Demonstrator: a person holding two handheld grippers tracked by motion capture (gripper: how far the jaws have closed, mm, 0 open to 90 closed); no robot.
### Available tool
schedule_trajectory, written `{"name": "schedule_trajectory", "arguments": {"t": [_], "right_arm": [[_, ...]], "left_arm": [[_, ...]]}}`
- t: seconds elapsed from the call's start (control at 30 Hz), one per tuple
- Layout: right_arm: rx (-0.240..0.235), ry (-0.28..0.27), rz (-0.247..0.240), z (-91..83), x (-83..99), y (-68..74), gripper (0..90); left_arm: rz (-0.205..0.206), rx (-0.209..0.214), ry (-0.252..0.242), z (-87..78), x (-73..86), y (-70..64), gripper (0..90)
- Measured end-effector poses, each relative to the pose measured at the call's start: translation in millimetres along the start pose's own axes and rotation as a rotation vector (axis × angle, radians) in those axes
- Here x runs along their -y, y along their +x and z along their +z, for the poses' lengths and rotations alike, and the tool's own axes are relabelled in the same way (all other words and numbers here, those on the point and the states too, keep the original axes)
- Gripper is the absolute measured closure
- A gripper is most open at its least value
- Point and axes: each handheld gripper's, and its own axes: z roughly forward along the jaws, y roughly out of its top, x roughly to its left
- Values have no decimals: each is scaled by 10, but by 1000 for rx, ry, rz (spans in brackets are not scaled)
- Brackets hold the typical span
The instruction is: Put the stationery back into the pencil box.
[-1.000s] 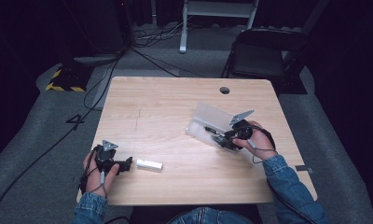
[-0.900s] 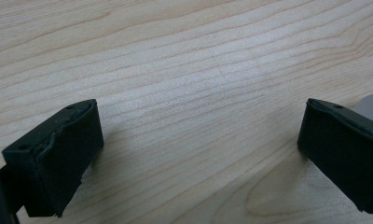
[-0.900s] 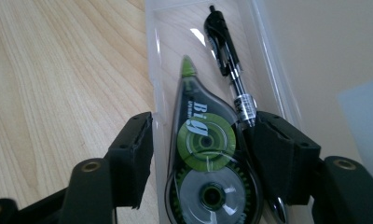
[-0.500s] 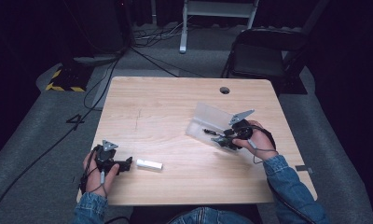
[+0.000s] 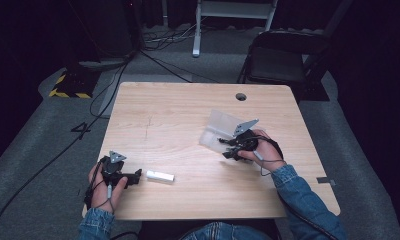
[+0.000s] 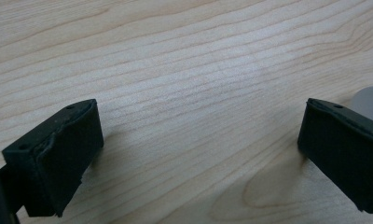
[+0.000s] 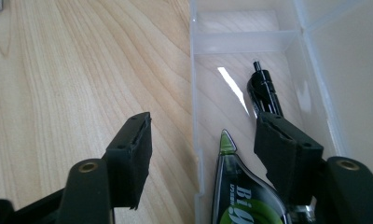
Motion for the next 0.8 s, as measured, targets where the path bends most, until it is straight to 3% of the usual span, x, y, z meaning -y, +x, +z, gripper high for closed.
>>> {"name": "schedule_trajectory", "arguments": {"t": [0.4, 0.8], "right_arm": [[-42, 31, 8, 64, 48, 30, 375], [-50, 34, 4, 30, 50, 70, 366]], "left_arm": [[-2, 0, 0, 0, 0, -1, 3], [5, 0, 1, 3, -5, 4, 1]]}}
